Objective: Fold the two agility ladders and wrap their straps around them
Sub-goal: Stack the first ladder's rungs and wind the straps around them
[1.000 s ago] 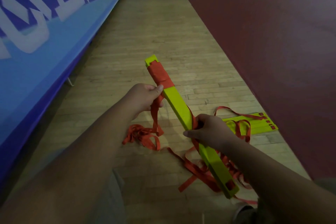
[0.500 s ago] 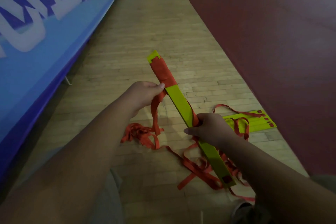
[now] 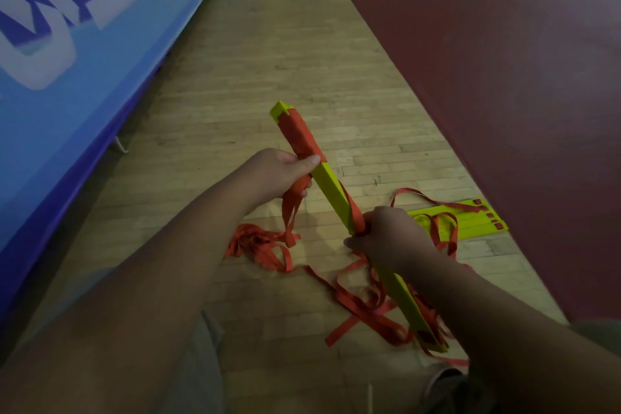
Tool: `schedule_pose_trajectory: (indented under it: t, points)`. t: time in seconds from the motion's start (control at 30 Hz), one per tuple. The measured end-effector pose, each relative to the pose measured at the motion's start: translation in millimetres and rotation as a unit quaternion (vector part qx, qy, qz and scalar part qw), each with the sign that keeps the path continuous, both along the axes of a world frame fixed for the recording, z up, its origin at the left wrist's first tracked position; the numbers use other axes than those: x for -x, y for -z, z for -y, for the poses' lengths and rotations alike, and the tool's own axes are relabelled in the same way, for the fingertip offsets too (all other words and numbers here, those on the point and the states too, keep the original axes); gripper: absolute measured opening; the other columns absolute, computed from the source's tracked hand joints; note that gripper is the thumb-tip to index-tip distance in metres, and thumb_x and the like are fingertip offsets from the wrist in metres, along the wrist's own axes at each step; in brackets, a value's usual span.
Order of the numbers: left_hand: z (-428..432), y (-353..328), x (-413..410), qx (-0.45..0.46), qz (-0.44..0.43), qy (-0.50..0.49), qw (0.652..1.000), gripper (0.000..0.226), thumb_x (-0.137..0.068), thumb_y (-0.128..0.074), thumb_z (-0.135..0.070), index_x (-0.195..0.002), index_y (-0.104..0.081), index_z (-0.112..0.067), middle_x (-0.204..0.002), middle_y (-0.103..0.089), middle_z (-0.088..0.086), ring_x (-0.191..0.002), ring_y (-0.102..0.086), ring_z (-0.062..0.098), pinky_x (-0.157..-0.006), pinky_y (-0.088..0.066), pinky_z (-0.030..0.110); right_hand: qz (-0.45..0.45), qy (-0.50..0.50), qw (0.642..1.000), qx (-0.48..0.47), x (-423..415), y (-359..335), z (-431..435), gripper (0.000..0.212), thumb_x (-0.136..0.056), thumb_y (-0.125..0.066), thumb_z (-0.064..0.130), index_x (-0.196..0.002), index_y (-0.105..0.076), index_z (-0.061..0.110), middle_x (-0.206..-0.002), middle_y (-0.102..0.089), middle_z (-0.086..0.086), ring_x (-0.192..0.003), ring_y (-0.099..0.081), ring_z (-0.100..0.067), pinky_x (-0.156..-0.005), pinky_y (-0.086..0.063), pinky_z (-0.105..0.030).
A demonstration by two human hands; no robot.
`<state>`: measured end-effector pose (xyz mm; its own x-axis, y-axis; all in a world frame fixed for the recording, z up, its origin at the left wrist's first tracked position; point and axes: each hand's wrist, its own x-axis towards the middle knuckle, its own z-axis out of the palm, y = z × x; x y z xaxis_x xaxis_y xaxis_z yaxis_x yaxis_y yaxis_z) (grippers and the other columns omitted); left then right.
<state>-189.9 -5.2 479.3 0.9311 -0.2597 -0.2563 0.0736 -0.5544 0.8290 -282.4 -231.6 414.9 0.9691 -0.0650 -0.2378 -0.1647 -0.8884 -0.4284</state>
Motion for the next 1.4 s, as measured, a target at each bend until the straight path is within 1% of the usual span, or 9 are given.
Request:
schedule_pose_trajectory:
  t: [0.1,0.23,0.47,0.57,0.63,0.77,1.0,1.17,1.4]
  points:
    - [5,3,4,-0.029,0.015,-0.017,0.999,0.060,-0.096,-0.064,-0.073,-0.096,-0.084,-0.017,-0.082,-0.083,-0.003,-0.081,-0.081,0.010,-0.084,-0.061,0.033,0.021,-0.025,0.999,0.043,3,0,-4,0.023,-0.094,-0.080,0.050,-0.104,-0.078,0.029,-0.091,-0.065,0.008,-0.086,-0.069,-0.019,-0.080,-0.064,-0.042]
    - [7,2,5,0.000,0.022,-0.064,0.998,0.053,-0.097,-0.069,-0.065,-0.092,-0.085,-0.015,-0.078,-0.082,0.000,-0.079,-0.081,0.013,-0.082,-0.061,0.034,0.028,-0.048,0.998,0.022,3,-1,-6,0.021,-0.093,-0.081,0.048,-0.097,-0.073,0.029,-0.097,-0.060,0.005,-0.092,-0.065,-0.022,-0.082,-0.059,-0.040]
    - [-8,-8,-7,0.132,-0.026,-0.039,0.990,0.032,-0.101,-0.076,-0.041,-0.110,-0.082,-0.010,-0.098,-0.085,0.006,-0.091,-0.082,0.019,-0.083,-0.059,0.033,-0.102,-0.033,0.981,-0.164,-1,-7,-2,0.037,-0.096,-0.081,0.048,-0.116,-0.064,0.022,-0.100,-0.075,0.002,-0.087,-0.071,-0.012,-0.072,-0.053,-0.031]
    - [-16,-6,-16,0.134,-0.025,-0.038,0.990,0.027,-0.106,-0.070,-0.035,-0.111,-0.081,-0.011,-0.100,-0.084,0.008,-0.094,-0.082,0.019,-0.086,-0.059,0.034,-0.107,-0.029,0.965,-0.238,-1,-7,0,0.033,-0.091,-0.083,0.049,-0.115,-0.072,0.030,-0.104,-0.080,0.005,-0.101,-0.075,-0.017,-0.092,-0.060,-0.040]
    - [-19,-6,-19,0.126,-0.024,-0.035,0.991,0.026,-0.109,-0.066,-0.034,-0.110,-0.080,-0.012,-0.100,-0.084,0.009,-0.093,-0.081,0.018,-0.086,-0.059,0.035,-0.101,-0.052,0.960,-0.256,-1,-9,2,0.024,-0.093,-0.083,0.045,-0.108,-0.077,0.028,-0.101,-0.080,0.000,-0.097,-0.074,-0.015,-0.093,-0.057,-0.040]
    - [-28,-6,-23,0.089,-0.031,-0.006,0.996,0.028,-0.111,-0.062,-0.035,-0.111,-0.080,-0.014,-0.104,-0.084,0.008,-0.097,-0.082,0.017,-0.086,-0.059,0.032,-0.074,-0.065,0.967,-0.237,-1,-10,6,0.025,-0.093,-0.086,0.044,-0.095,-0.078,0.021,-0.087,-0.073,-0.004,-0.079,-0.066,-0.013,-0.077,-0.051,-0.035]
    - [-27,-1,-22,0.047,-0.013,-0.022,0.999,0.030,-0.112,-0.062,-0.034,-0.099,-0.077,-0.012,-0.093,-0.082,0.006,-0.080,-0.080,0.012,-0.063,-0.058,0.022,-0.018,-0.033,0.988,-0.149,-5,-4,8,0.032,-0.085,-0.091,0.052,-0.096,-0.073,0.028,-0.090,-0.073,0.005,-0.086,-0.070,-0.014,-0.075,-0.056,-0.034]
    - [-24,6,-22,0.052,-0.029,-0.044,0.997,0.037,-0.111,-0.062,-0.040,-0.103,-0.079,-0.008,-0.089,-0.083,0.010,-0.083,-0.081,0.018,-0.073,-0.059,0.033,0.017,-0.019,0.993,-0.119,-3,-1,3,0.041,-0.086,-0.089,0.056,-0.108,-0.071,0.027,-0.093,-0.071,0.004,-0.088,-0.068,-0.016,-0.081,-0.060,-0.042]
    - [-16,-1,-16,0.066,-0.027,-0.045,0.996,0.045,-0.111,-0.060,-0.043,-0.102,-0.081,-0.005,-0.088,-0.082,0.011,-0.084,-0.080,0.021,-0.086,-0.065,0.040,0.025,-0.020,0.995,-0.095,1,-1,-1,0.038,-0.088,-0.088,0.056,-0.097,-0.066,0.026,-0.087,-0.070,0.002,-0.081,-0.067,-0.017,-0.072,-0.056,-0.039]
